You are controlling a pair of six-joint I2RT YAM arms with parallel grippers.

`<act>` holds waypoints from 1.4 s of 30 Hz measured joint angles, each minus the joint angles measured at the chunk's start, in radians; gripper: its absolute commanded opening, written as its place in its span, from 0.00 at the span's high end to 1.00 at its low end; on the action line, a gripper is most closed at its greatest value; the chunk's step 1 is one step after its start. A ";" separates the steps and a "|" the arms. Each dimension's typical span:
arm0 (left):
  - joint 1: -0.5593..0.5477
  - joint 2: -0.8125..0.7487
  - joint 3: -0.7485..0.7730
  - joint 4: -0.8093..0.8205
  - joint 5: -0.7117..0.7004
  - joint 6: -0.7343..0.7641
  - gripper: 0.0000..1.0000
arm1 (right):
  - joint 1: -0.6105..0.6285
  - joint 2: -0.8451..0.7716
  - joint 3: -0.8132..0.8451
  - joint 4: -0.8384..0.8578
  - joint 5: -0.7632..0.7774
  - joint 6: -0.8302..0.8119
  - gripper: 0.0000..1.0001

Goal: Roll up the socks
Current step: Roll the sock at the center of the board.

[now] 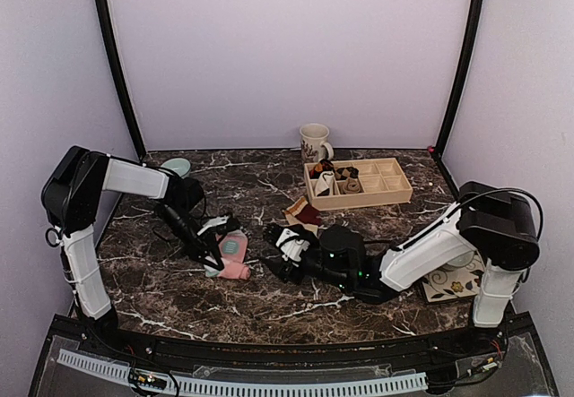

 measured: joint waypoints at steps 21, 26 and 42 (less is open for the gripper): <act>0.000 0.091 0.064 -0.144 0.058 -0.013 0.93 | -0.010 0.303 0.369 -0.332 -0.563 -0.256 0.54; 0.001 0.091 0.064 -0.146 0.056 -0.013 0.93 | -0.014 0.345 0.430 -0.356 -0.559 -0.307 0.54; 0.004 0.092 0.064 -0.147 0.056 -0.006 0.93 | -0.010 0.364 0.462 -0.380 -0.517 -0.335 0.44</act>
